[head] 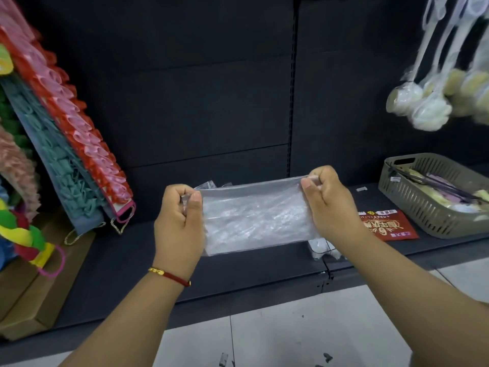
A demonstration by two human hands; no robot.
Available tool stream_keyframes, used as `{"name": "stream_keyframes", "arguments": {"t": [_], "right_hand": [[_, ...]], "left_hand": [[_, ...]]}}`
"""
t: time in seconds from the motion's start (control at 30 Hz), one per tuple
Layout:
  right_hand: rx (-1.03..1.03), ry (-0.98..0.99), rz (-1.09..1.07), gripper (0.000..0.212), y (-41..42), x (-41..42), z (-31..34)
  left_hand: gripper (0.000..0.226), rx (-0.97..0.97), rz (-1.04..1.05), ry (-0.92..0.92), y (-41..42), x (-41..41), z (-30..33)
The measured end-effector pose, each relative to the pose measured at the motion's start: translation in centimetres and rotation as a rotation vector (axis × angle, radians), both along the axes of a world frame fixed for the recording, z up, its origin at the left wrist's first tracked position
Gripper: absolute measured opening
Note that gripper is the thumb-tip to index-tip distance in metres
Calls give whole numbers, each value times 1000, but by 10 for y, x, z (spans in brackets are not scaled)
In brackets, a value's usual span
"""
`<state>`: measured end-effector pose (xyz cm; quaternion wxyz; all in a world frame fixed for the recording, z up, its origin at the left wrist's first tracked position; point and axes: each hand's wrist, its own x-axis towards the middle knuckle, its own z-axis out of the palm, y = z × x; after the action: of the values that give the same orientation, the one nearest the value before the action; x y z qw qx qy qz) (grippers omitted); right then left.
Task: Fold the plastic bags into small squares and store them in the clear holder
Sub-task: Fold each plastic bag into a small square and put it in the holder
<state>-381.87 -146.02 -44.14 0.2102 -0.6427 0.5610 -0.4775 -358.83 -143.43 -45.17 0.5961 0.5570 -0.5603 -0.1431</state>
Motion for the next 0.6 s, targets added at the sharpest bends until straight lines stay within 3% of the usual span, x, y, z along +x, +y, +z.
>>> {"name": "stream_keyframes", "arguments": {"t": [0.17, 0.3, 0.37, 0.47, 0.6], "right_hand": [[26, -90, -9, 12, -2, 1, 3], [120, -200, 91, 58, -3, -2, 0], [162, -235, 213, 66, -2, -6, -1], [211, -301, 378, 50, -4, -10, 0], [181, -298, 364, 26, -6, -11, 0]], "left_hand": [[17, 56, 25, 100, -2, 3, 6], [4, 110, 84, 174, -9, 9, 2], [13, 106, 114, 191, -8, 11, 3], [26, 92, 72, 172, -3, 10, 9], [16, 211, -152, 271, -4, 19, 12]]}}
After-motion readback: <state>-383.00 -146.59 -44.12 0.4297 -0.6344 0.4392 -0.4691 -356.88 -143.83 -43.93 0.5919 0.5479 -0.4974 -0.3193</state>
